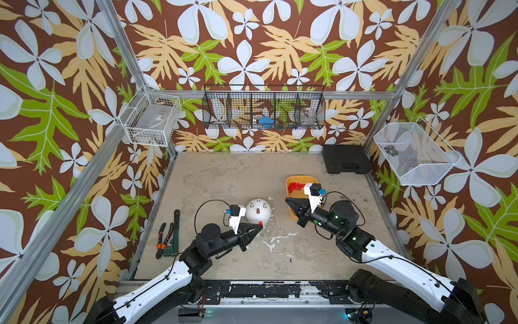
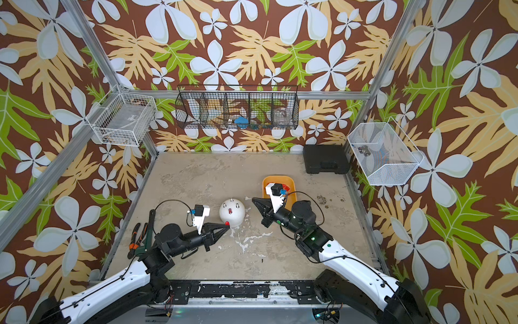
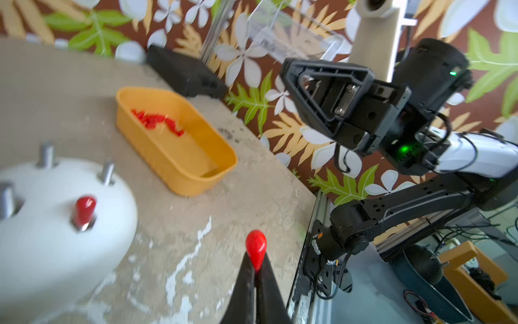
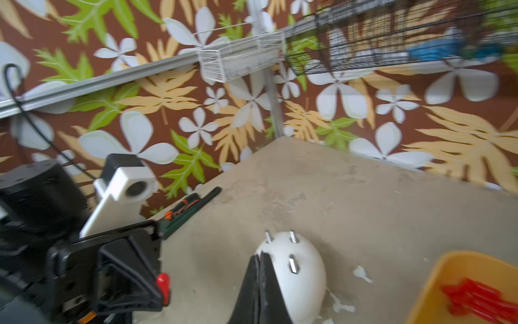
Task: Cover the protruding screws with screw protection sleeves
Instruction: Place the screw protection sleeve at the center of the board.
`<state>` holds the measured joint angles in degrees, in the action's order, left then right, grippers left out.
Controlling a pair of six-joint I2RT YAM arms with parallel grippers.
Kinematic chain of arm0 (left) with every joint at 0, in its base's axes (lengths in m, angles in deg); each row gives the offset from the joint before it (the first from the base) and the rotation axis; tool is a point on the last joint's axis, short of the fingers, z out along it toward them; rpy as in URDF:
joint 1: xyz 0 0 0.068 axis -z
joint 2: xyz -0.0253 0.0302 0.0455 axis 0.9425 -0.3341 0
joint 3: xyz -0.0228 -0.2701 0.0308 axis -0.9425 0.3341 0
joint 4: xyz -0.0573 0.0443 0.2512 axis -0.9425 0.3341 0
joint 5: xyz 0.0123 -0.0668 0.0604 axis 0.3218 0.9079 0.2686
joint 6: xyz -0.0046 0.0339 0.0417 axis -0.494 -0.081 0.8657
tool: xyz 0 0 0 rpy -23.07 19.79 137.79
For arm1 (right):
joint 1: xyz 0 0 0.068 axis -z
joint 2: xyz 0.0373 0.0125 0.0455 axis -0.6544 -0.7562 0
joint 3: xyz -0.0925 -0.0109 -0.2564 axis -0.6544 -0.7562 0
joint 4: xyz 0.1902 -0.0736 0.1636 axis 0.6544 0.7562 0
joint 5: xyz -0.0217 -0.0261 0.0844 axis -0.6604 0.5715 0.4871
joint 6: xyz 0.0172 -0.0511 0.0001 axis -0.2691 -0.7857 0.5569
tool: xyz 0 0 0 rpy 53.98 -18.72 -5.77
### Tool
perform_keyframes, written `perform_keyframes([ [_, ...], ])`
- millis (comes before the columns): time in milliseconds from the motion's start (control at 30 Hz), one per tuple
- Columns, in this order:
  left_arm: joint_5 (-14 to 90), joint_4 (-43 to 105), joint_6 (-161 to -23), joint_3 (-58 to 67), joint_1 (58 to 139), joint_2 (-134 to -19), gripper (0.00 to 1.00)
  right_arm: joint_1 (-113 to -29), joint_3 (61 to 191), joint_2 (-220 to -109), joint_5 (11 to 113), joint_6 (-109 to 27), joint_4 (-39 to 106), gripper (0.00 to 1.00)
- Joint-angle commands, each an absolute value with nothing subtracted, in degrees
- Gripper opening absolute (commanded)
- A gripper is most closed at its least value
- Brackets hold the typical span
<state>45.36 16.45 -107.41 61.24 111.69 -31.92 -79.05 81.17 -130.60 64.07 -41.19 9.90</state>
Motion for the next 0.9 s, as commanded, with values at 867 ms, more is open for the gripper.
perform_keyframes([
  [867,24.5,64.6,-123.4,43.4,112.6,-70.2,0.0,-82.4,53.9,-127.5,27.5,-44.3,-19.8,0.06],
])
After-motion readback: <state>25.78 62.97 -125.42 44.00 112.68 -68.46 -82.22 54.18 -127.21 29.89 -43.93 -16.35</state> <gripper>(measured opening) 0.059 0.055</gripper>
